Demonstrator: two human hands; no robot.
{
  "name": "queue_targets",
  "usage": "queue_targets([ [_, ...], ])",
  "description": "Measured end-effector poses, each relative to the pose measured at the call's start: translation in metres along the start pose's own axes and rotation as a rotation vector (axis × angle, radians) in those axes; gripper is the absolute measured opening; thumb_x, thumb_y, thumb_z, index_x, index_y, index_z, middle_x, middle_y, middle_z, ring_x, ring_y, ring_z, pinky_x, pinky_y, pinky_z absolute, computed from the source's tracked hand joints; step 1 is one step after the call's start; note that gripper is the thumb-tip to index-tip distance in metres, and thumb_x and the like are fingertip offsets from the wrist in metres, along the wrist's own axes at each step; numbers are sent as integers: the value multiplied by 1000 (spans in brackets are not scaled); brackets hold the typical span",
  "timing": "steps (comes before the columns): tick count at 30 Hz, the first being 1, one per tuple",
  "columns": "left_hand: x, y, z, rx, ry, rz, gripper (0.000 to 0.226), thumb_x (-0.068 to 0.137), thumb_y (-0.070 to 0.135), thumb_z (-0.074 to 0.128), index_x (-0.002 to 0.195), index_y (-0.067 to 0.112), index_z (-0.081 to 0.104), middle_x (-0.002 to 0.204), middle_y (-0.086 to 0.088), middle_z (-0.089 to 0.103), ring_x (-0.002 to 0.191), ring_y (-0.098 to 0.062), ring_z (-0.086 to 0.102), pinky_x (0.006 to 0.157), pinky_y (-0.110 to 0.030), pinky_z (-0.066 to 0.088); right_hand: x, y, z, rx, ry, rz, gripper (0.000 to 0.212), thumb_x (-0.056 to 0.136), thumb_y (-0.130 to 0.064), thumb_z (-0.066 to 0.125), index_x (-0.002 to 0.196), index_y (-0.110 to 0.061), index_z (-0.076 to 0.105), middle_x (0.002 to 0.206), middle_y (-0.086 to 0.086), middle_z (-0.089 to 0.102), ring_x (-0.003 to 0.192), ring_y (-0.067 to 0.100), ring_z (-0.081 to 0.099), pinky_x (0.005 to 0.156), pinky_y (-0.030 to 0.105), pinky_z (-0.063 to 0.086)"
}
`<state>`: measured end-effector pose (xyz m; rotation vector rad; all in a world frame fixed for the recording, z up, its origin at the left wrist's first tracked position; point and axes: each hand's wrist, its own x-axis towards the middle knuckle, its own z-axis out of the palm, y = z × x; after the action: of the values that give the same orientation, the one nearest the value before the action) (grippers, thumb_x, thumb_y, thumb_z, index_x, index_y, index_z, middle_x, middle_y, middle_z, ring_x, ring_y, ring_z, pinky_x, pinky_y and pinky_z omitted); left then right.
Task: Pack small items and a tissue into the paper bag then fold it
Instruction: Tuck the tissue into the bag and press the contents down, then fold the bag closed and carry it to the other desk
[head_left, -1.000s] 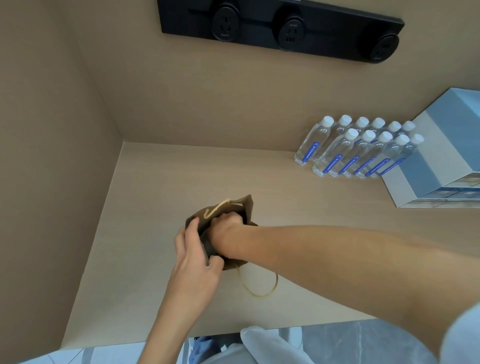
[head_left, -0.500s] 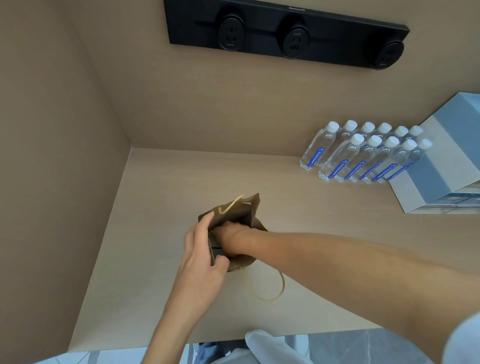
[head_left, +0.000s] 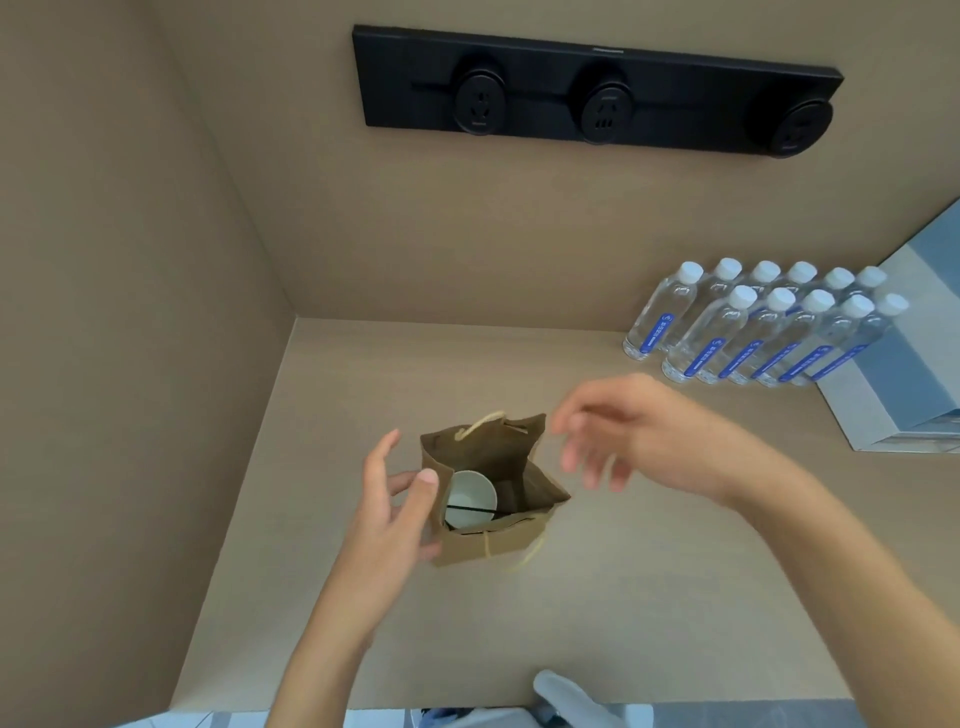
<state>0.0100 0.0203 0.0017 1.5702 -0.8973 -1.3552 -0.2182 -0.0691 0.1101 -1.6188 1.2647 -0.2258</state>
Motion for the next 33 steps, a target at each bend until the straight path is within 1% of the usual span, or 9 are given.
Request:
queue_targets([
  [2, 4, 3, -3, -62, -8, -40, 41, 98, 45, 48, 137, 56, 40, 110, 13, 67, 105, -14, 67, 69, -29, 64, -4, 28, 7, 103, 237, 102, 24, 104, -10, 37, 112, -9, 59, 86, 15, 68, 49, 25, 60, 45, 28, 49],
  [5, 11, 10, 1, -120, -58, -92, 34, 101, 45, 43, 132, 45, 57, 117, -4, 67, 104, -24, 70, 75, -38, 64, 12, 48, 41, 452, 207, 290, 30, 105, -30, 37, 131, -22, 51, 100, 12, 64, 50, 28, 66, 46, 28, 55],
  [11, 26, 10, 18, -241, 50, -222, 43, 102, 33, 48, 91, 4, 77, 84, -15, 77, 77, -20, 76, 63, -31, 62, 38, 56, 62, 901, 261, 402, 40, 101, -38, 45, 99, -1, 61, 85, 20, 66, 60, 31, 69, 54, 33, 61],
  [14, 32, 7, 27, -235, 109, -216, 22, 93, 7, 62, 77, -2, 74, 80, -17, 71, 63, -16, 72, 55, -24, 59, 41, 63, 68, 892, 281, 387, 29, 99, -25, 57, 80, -3, 55, 80, 17, 61, 61, 28, 67, 51, 30, 58],
  [17, 33, 3, 35, -181, 175, -207, 16, 83, -9, 67, 70, -1, 70, 77, -18, 68, 72, -28, 66, 66, -30, 57, 41, 73, 78, 877, 318, 330, 27, 90, 0, 66, 69, -7, 50, 74, 13, 59, 63, 23, 65, 62, 32, 60],
  [22, 27, -9, 37, 45, 275, -175, 35, 72, -2, 82, 96, 18, 65, 106, -11, 50, 83, -23, 57, 67, -26, 44, 38, 81, 90, 705, 418, 237, 28, 78, 16, 70, 88, -9, 62, 79, 6, 55, 67, 19, 57, 61, 29, 49],
  [27, 28, -27, 35, 309, 135, -37, 54, 68, 3, 87, 110, 30, 66, 118, -8, 40, 87, -25, 64, 81, -36, 57, 35, 97, 95, 541, 391, 170, 44, 78, 13, 69, 110, -17, 62, 109, 16, 61, 92, 35, 66, 83, 44, 56],
  [31, 35, -36, 41, 415, 85, 82, 42, 65, 1, 88, 96, 26, 74, 104, -5, 46, 93, -22, 60, 81, -15, 50, 38, 109, 98, 356, 409, 89, 44, 77, 8, 74, 113, -16, 66, 111, 5, 46, 75, 15, 53, 70, 20, 50],
  [33, 39, -42, 41, 399, 100, 133, 40, 67, 0, 87, 82, 34, 72, 96, 1, 47, 94, -23, 57, 82, -20, 48, 41, 116, 98, 313, 435, 51, 35, 75, 7, 76, 103, -15, 71, 106, 4, 41, 72, 11, 44, 71, 12, 43],
])
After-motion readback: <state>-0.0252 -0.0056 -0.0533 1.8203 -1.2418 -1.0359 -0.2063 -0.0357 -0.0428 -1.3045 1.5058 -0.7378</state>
